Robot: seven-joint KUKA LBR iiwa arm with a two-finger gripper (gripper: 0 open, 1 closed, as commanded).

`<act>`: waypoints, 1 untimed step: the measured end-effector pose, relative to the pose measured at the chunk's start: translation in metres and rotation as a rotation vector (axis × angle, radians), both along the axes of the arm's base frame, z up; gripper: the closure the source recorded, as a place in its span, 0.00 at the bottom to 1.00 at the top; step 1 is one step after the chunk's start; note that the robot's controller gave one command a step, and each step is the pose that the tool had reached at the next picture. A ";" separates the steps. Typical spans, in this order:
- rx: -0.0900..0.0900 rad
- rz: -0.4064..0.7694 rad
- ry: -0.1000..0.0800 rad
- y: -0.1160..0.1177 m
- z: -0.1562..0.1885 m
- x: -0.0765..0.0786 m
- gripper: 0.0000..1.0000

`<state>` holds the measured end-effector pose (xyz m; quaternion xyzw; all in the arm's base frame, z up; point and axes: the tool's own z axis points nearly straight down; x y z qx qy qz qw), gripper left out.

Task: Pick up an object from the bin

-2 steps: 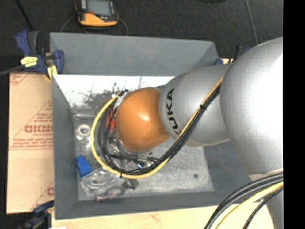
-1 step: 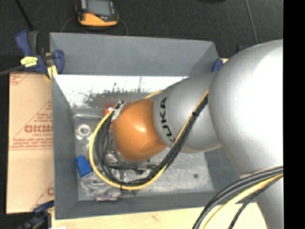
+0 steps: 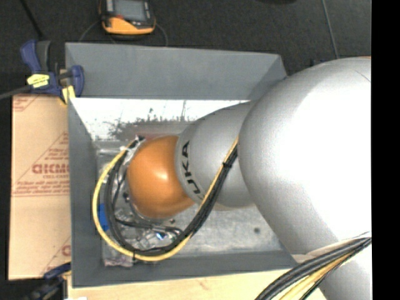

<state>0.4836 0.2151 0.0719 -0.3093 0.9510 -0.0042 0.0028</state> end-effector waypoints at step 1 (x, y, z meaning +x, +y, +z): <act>0.007 0.000 -0.002 0.004 0.002 0.000 1.00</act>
Offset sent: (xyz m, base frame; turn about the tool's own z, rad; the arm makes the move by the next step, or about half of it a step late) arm 0.0000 0.0000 0.0000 0.0000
